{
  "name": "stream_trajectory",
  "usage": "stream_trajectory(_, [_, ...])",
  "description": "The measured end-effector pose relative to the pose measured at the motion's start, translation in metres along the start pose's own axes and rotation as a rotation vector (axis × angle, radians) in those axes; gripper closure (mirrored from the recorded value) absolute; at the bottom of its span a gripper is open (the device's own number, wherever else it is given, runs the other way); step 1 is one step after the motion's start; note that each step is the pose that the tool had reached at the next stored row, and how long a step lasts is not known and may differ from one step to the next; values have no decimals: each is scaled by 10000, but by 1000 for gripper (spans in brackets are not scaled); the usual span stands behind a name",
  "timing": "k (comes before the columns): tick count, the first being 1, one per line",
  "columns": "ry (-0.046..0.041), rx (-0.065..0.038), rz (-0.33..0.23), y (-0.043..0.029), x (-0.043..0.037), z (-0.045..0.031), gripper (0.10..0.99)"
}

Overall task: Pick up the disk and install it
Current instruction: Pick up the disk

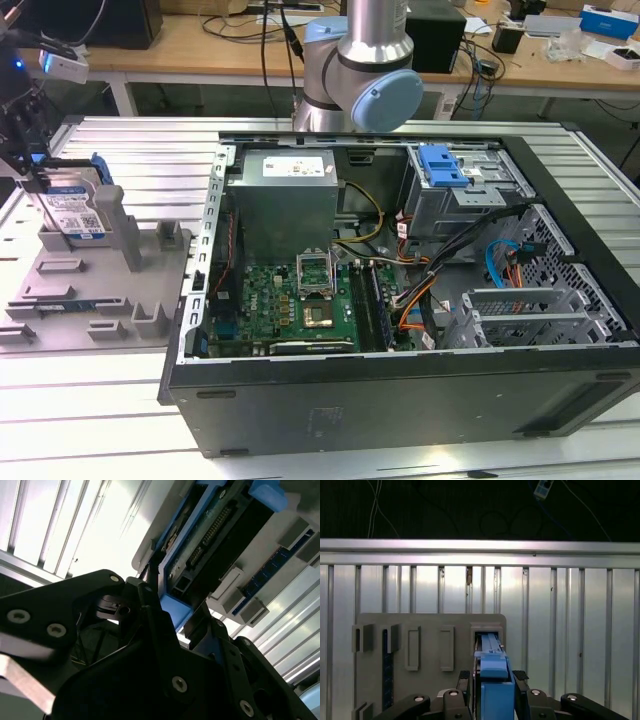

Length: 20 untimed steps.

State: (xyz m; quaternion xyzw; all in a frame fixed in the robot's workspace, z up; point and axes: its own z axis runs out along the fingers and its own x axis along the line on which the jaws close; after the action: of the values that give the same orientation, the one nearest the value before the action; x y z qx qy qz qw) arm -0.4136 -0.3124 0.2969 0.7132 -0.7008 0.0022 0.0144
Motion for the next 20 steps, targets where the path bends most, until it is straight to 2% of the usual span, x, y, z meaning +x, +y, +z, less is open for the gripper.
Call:
stream_trajectory(3, [0,0,0,0,0,1,647])
stream_trajectory(4, [1,-1,0,0,0,1,714])
stream_trajectory(5, [1,0,0,0,0,2,722])
stream_trajectory(15, [0,1,0,0,0,5,722])
stream_trajectory(20, [-1,2,0,1,0,-17,722])
